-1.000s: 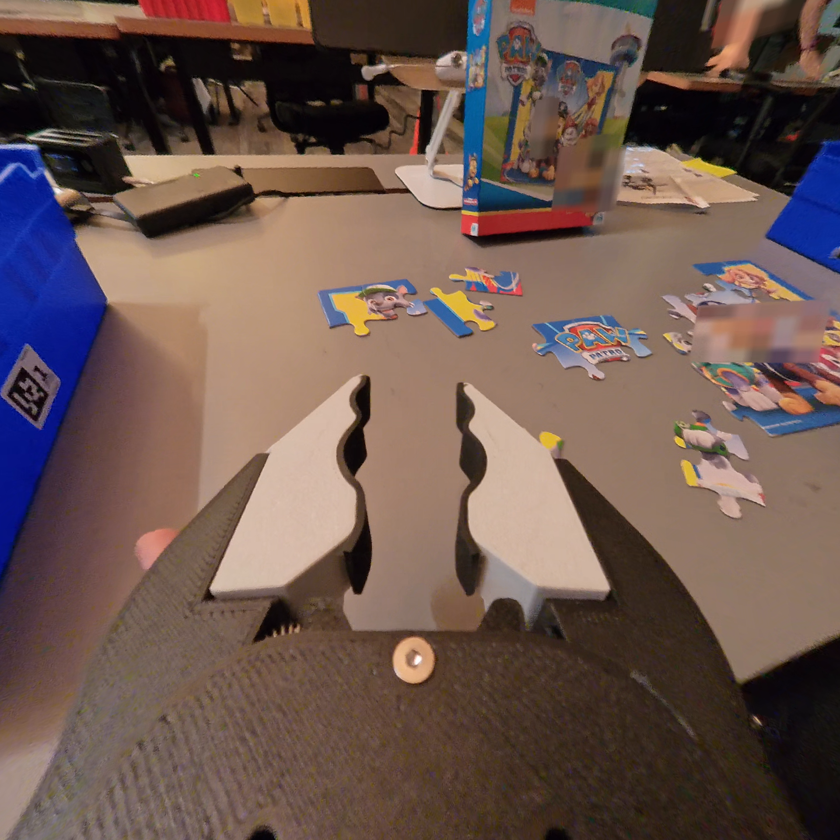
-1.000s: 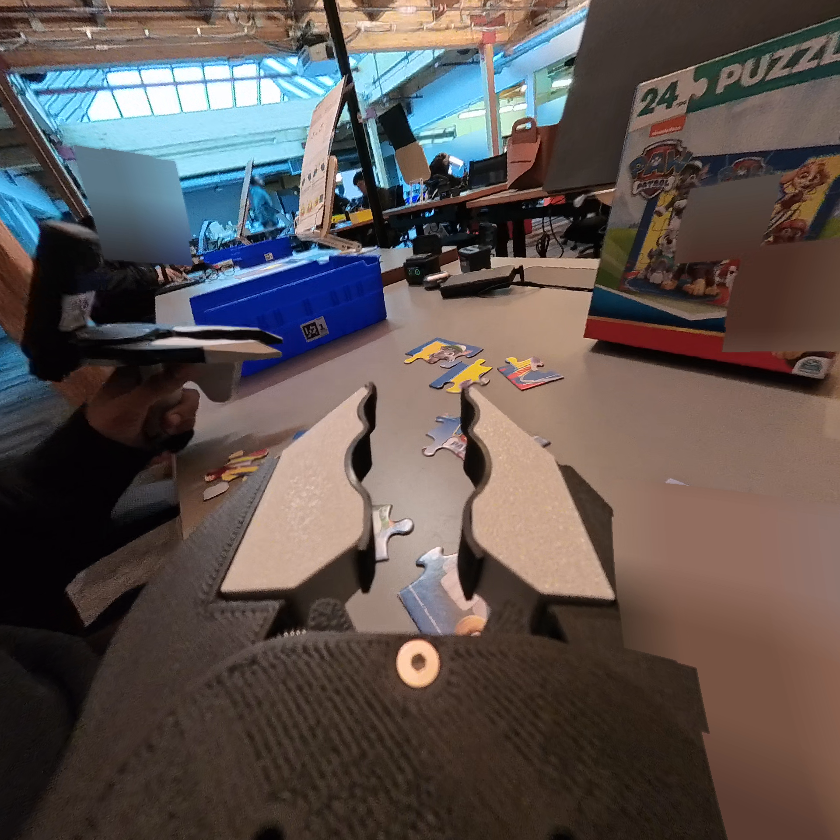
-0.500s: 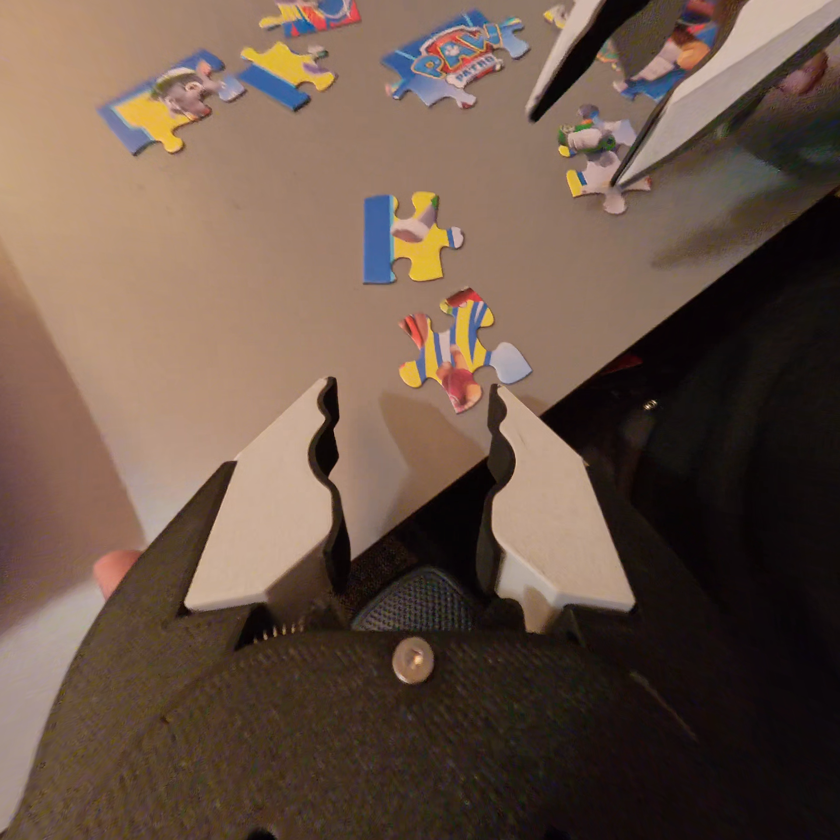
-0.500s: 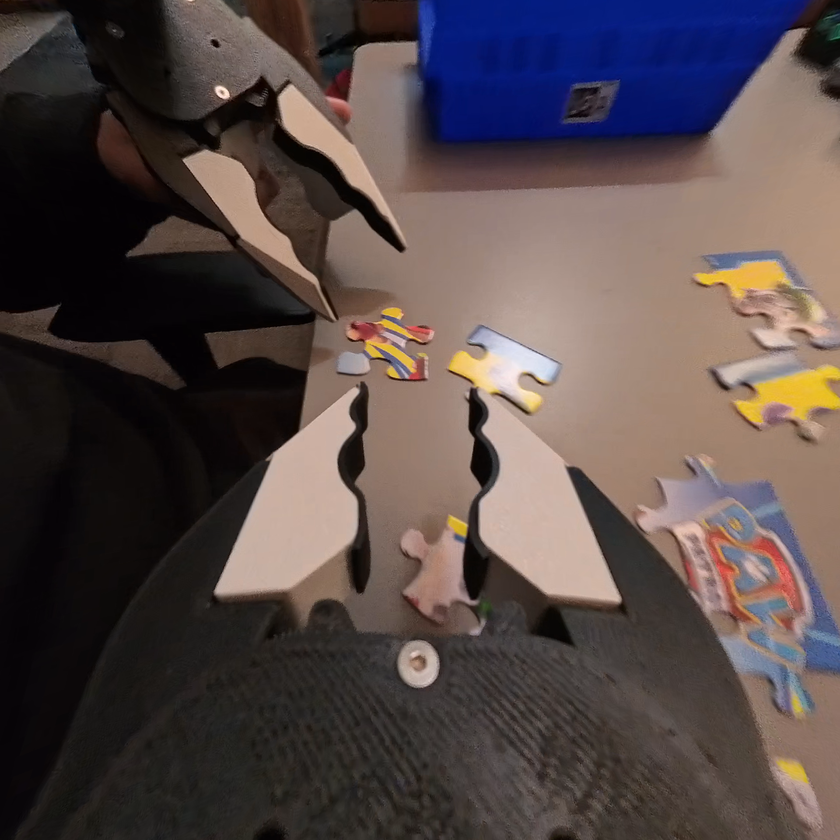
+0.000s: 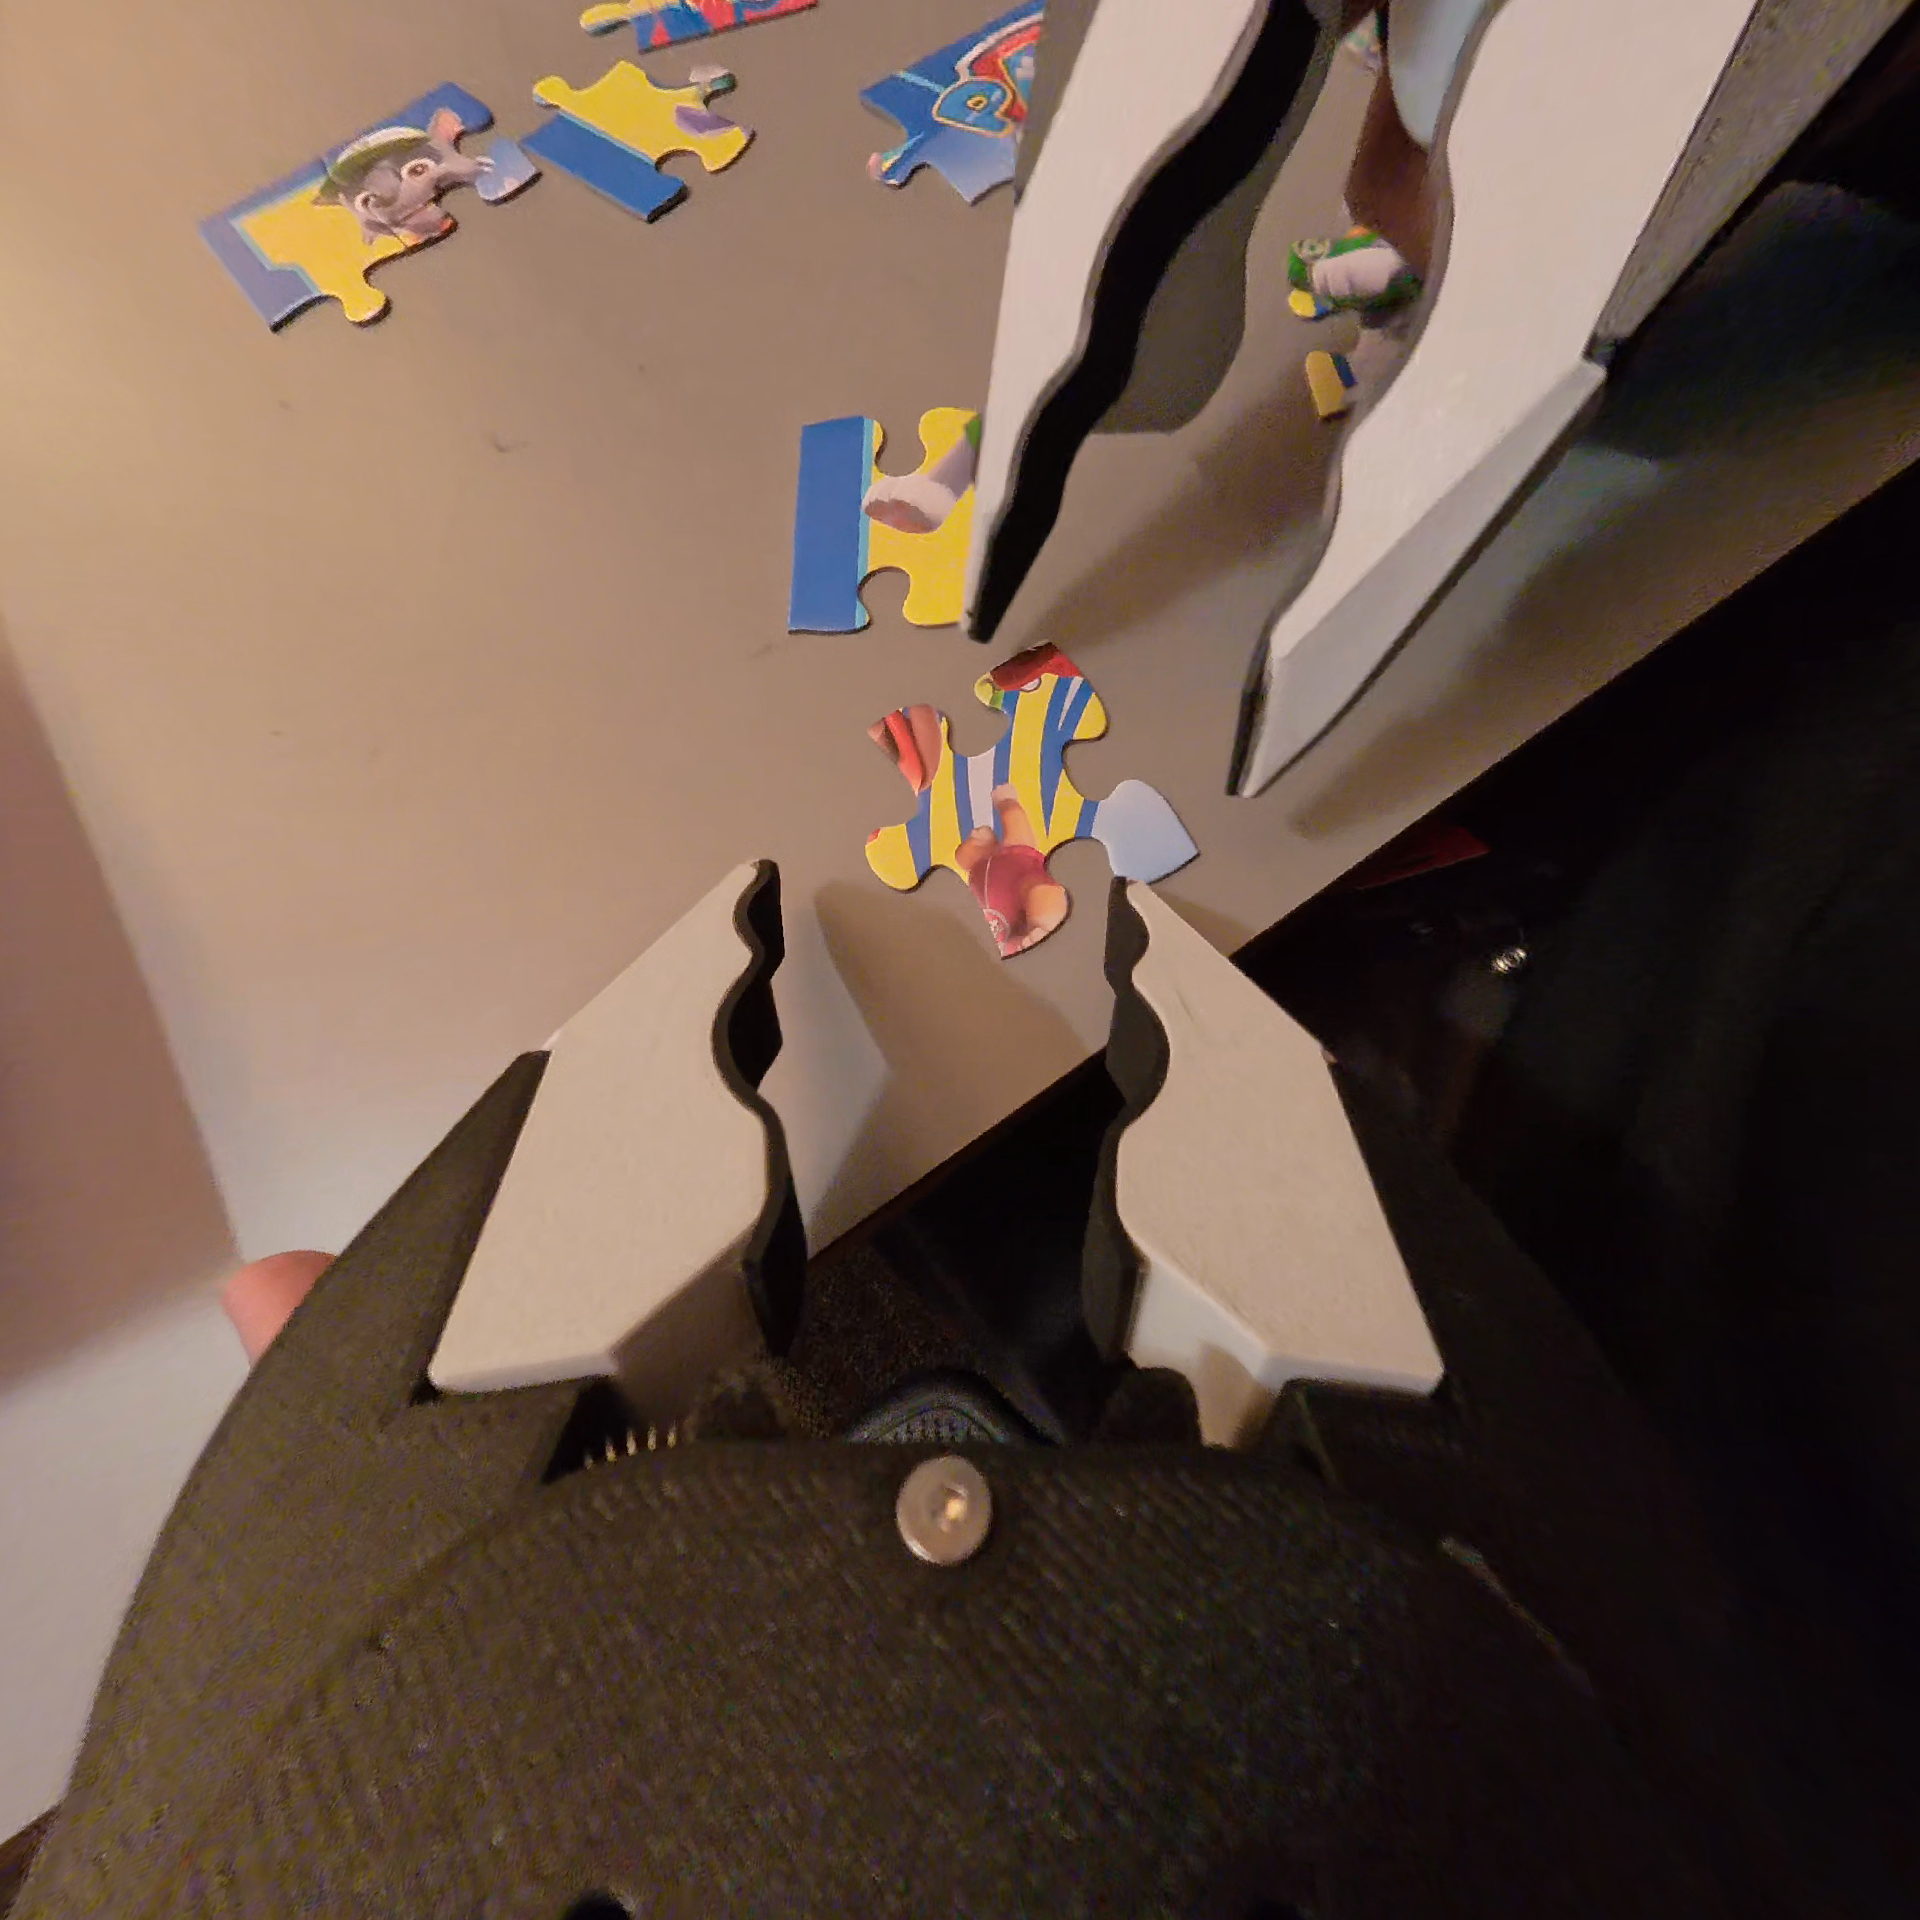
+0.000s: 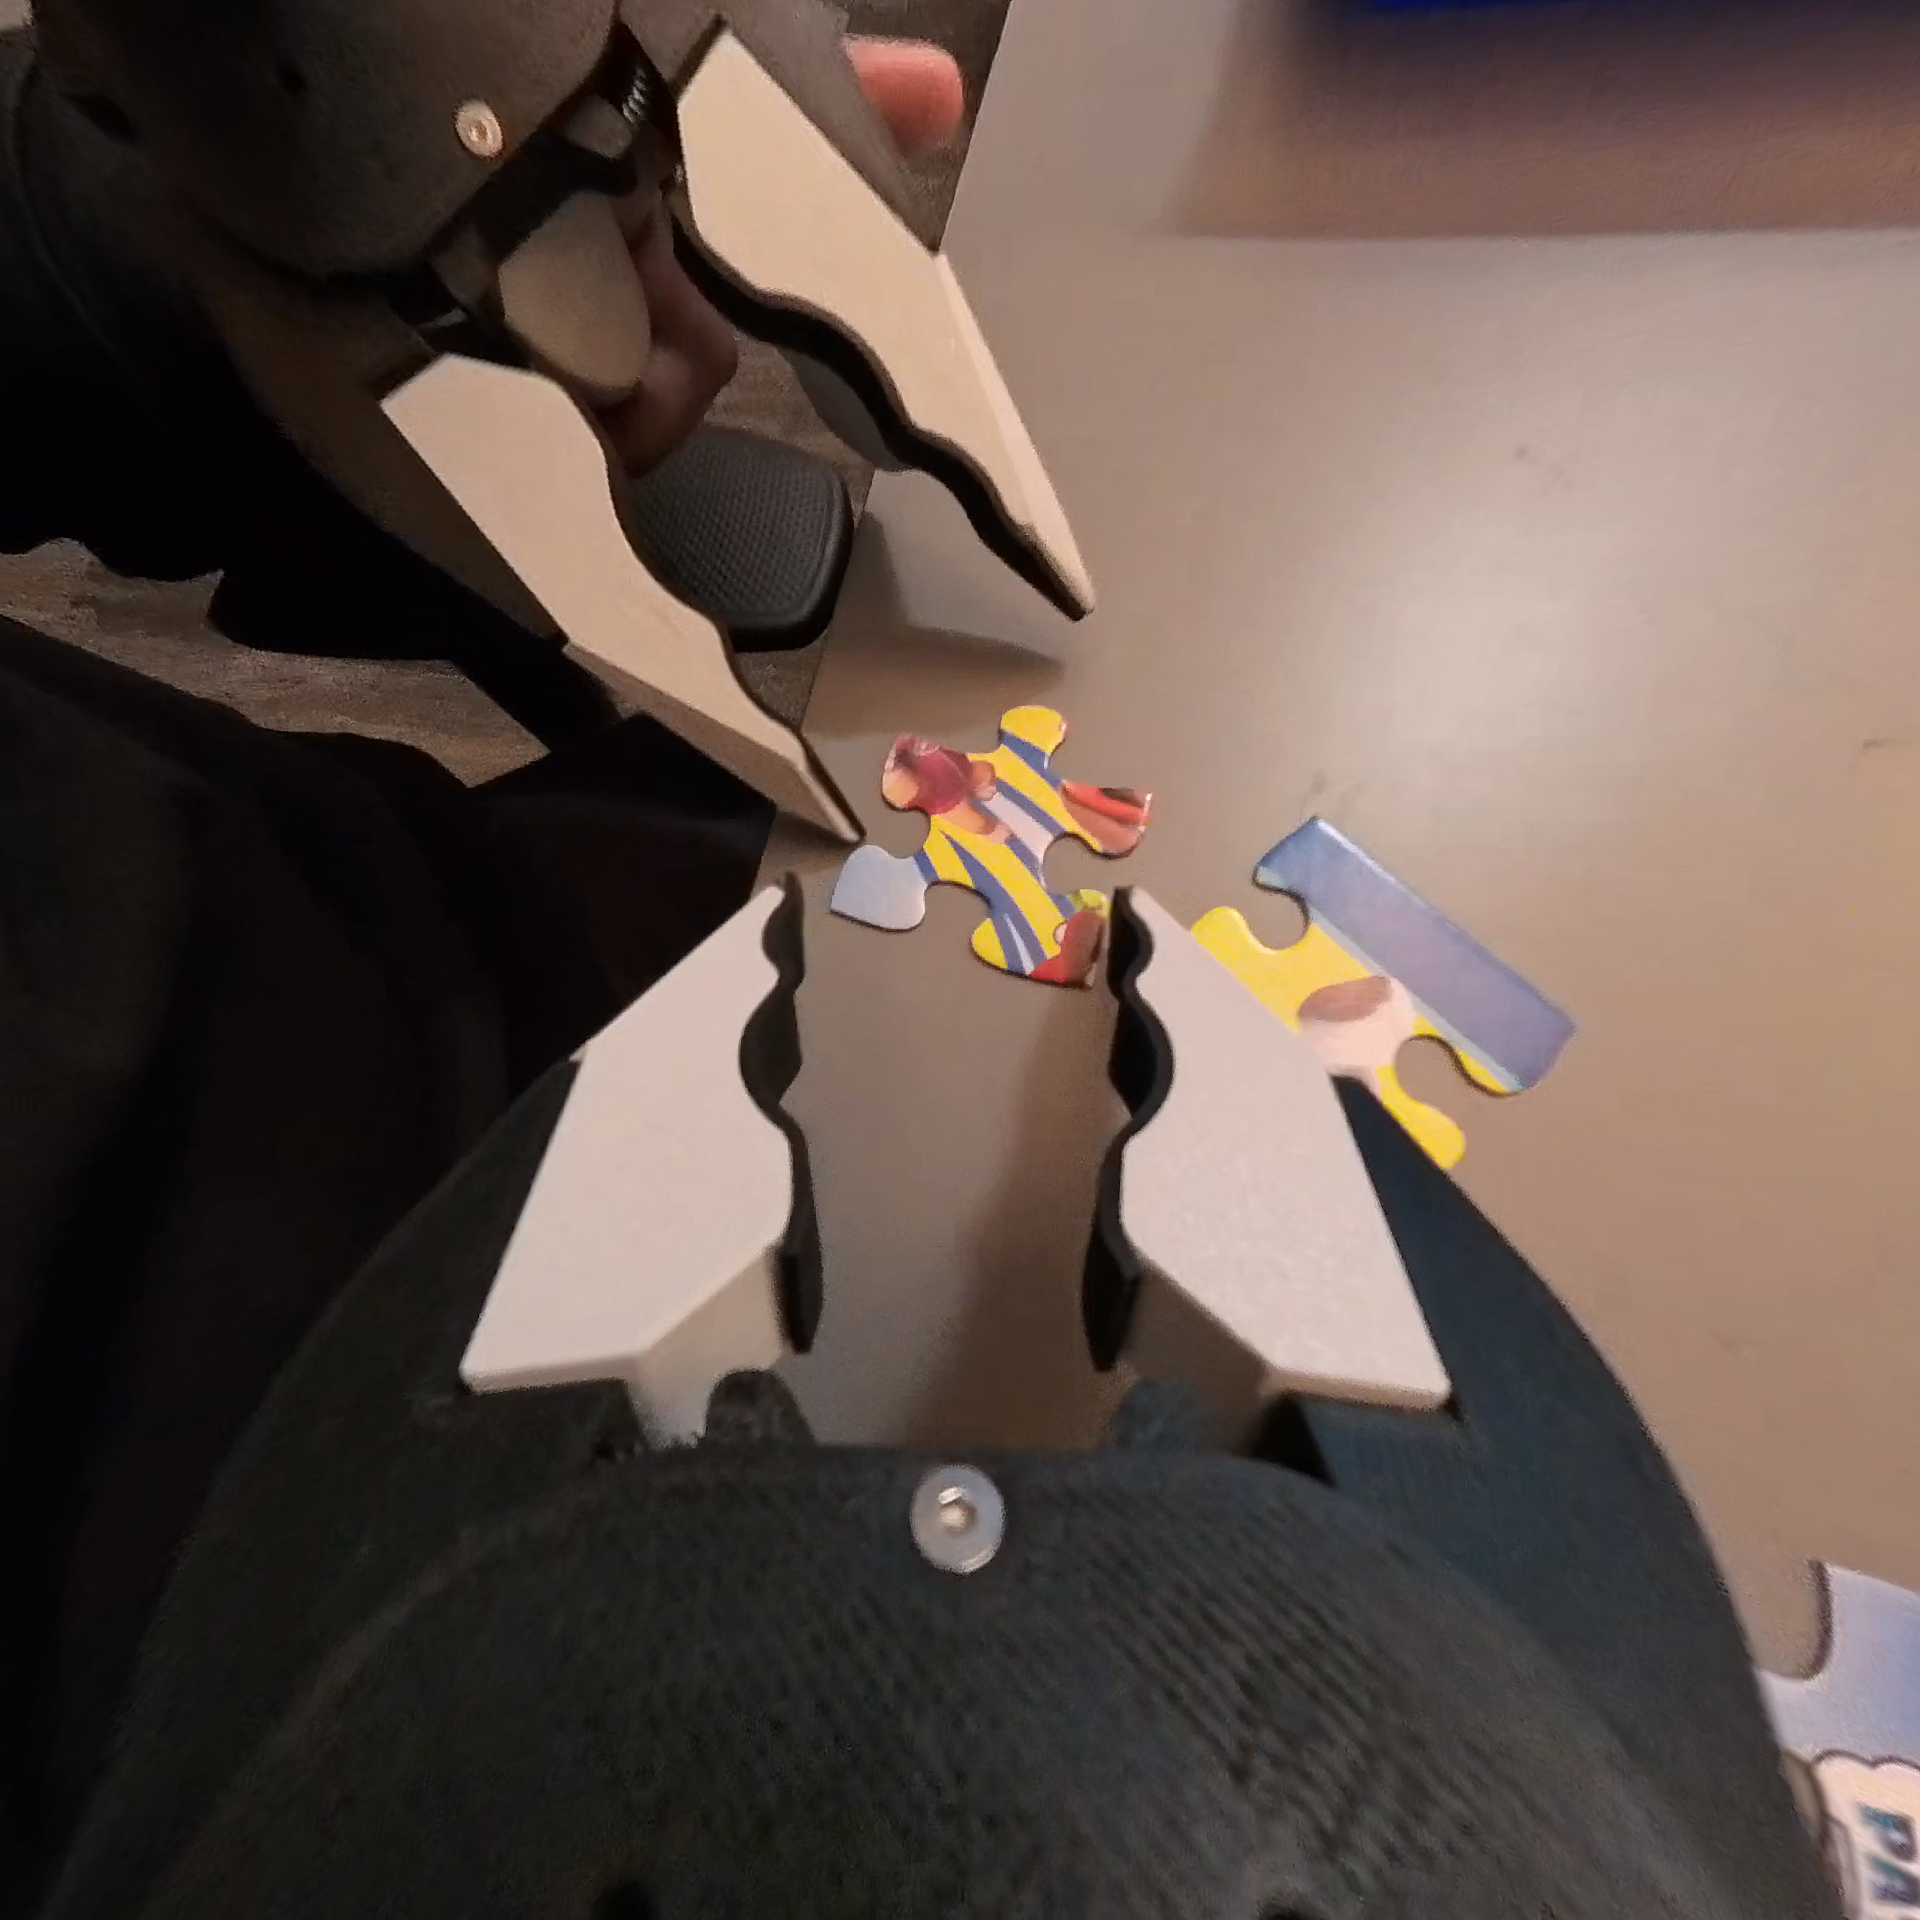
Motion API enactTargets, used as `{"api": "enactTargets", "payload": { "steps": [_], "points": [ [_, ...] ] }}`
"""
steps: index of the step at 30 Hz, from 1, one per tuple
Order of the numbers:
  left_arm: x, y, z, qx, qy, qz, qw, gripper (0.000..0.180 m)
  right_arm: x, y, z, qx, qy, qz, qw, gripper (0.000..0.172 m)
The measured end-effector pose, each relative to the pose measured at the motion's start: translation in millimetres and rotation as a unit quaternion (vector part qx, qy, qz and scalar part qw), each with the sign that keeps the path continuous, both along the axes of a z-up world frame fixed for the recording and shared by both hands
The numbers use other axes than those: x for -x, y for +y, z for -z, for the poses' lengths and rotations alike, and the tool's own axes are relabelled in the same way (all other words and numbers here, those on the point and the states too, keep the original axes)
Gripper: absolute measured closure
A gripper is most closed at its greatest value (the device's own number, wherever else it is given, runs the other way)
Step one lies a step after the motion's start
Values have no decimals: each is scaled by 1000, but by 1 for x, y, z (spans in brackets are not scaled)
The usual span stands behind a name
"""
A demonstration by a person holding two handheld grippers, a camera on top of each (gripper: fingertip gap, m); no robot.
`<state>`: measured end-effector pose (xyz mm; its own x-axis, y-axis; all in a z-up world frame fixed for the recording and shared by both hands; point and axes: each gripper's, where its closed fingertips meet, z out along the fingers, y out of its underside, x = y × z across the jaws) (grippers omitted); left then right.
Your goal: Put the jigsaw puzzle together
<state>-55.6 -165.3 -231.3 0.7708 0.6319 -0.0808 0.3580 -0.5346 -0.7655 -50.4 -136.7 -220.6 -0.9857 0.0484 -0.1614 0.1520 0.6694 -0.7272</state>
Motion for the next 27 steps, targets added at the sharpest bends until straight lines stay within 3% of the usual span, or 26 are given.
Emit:
{"api": "enactTargets", "payload": {
  "steps": [13, 18, 27],
  "points": [
    [10, -6, 0, -6, -1, -25, 1000, 123, -19, 15, 7, -23, -6, 0, 1000, 116],
    [9, -5, 0, -2, 0, -26, 1000, 124, -9, 5, -6, 18, 22, 9, 1000, 117],
    [10, -5, 0, -1, 1, -32, 1000, 124, -9, 3, 7, -8, 22, 9, 1000, 115]
  ]
}}
